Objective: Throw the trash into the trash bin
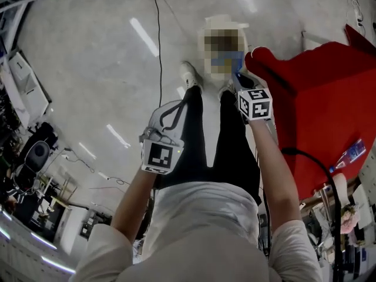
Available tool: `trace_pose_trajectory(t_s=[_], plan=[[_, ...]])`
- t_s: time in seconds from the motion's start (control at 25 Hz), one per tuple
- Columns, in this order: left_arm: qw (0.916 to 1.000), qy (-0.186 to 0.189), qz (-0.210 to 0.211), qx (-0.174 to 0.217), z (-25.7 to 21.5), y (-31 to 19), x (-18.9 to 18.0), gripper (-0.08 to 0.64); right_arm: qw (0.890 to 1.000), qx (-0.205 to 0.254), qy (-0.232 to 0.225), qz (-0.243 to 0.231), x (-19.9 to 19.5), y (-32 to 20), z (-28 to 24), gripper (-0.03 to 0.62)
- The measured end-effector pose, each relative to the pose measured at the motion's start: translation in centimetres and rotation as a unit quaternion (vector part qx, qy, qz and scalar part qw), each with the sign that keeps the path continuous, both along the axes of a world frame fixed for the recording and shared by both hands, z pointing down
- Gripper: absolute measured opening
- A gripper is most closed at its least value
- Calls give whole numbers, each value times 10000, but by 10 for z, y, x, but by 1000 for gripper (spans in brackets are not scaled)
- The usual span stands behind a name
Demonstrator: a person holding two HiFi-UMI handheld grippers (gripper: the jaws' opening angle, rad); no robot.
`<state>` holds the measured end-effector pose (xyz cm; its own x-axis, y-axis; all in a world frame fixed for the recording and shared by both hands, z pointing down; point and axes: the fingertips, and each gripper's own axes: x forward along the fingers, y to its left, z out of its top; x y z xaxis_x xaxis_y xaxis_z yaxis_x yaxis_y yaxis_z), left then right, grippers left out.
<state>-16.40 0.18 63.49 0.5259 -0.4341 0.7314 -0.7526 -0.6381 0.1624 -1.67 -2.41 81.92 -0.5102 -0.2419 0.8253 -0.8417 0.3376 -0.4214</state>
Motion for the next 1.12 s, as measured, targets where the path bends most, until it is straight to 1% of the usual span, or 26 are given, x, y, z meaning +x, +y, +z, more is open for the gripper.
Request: trace_pose_trajectory(t_s=[0.04, 0.08, 0.12, 0.16, 0.24, 0.48, 0.68, 0.84, 0.92, 1.12], plan=[[9999, 22, -117, -96, 5, 0, -1, 6, 10000, -30, 23, 1, -1, -1, 10, 3], [9998, 38, -136, -128, 10, 1, -2, 6, 10000, -54, 52, 15, -1, -1, 19, 3], [9999, 46, -53, -90, 15, 2, -1, 5, 9999, -75, 88, 39, 0, -1, 27, 6], [10000, 48, 37, -43, 20, 4, 1, 6, 9999, -102, 125, 61, 2, 0, 34, 31], [9999, 55, 79, -35, 26, 8, 2, 5, 9997, -169, 166, 82, 4, 2, 45, 114], [9999, 64, 53, -63, 27, 11, -3, 5, 9996, -165, 175, 137, 3, 4, 42, 117], [9999, 83, -38, -62, 17, 9, -6, 6, 9998, -86, 177, 67, 4, 4, 16, 117], [9999, 84, -60, -48, -11, 9, -12, 6, 9999, 64, 144, -1, 3, 1, -27, 115], [10000, 70, -20, -8, -24, 10, -12, 6, 9998, 171, 116, -37, 4, 1, -47, 91], [9999, 165, 12, 12, -46, 11, -5, 6, 9991, 423, 69, -60, 12, 1, -93, 63]])
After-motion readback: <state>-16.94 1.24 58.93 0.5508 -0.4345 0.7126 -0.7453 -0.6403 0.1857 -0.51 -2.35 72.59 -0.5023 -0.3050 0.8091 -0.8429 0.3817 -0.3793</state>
